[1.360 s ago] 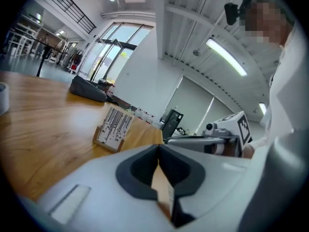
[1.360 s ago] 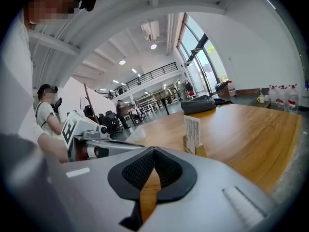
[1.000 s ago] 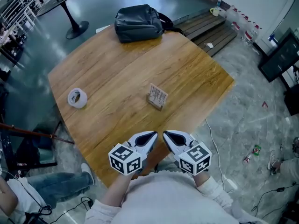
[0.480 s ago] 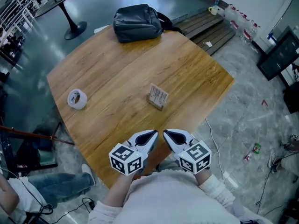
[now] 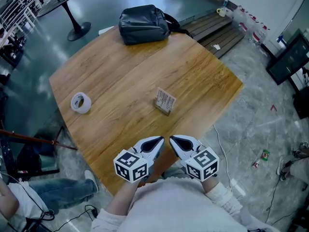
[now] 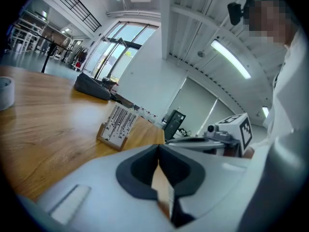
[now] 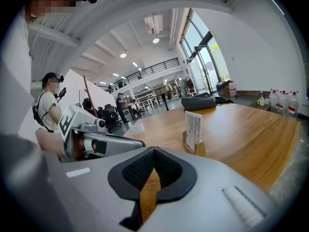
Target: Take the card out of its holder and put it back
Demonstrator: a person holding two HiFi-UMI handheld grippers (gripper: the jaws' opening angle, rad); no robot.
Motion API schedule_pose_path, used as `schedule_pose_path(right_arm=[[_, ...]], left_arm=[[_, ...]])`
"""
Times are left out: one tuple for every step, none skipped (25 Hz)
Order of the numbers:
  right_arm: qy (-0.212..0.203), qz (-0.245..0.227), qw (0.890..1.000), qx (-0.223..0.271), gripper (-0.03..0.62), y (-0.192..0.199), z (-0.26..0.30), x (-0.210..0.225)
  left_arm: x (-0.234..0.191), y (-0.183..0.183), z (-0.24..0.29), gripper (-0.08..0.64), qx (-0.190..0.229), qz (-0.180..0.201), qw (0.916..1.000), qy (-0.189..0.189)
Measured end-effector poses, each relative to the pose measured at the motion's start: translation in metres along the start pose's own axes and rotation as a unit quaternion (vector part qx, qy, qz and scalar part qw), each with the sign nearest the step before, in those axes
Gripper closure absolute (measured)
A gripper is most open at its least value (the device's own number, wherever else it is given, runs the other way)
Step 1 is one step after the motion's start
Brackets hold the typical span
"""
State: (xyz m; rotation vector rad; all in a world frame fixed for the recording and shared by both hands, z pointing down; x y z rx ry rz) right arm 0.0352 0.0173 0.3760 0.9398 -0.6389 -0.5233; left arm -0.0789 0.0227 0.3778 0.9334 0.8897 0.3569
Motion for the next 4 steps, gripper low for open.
schedule_pose_path(right_arm=[[0.001,0.000,1.000,0.000,0.592,0.0005,-0.0002,0.0004],[0.002,-0.001,1.000,-0.001,0.593,0.0009,-0.0004,0.0008],[0.003,-0.003,1.000,-0.001,0.594,0.0012,-0.0006,0.0011],[0.004,-0.005,1.000,-0.002,0.594,0.0015,-0.0008,0.0013]], left_arm=[[-0.0002,0.0005,0.0001,0.552,-0.001,-0.001,1.0000,0.000],[-0.0004,0.0009,0.0002,0.552,-0.001,-0.001,1.0000,0.001],[-0.0005,0.0012,0.0003,0.552,-0.002,-0.001,1.0000,0.001],[-0.0006,0.0015,0.0004,0.552,-0.003,-0.002,1.0000,0.002]])
Point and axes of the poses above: the fingertips, and each gripper's own axes: z forward along the fingers, x to its right, y out of its underside, the point moved 6 cm from there along -z, backward along the fingers, and after that the axes turned 5 degrees about y, right-handed, at the moved point
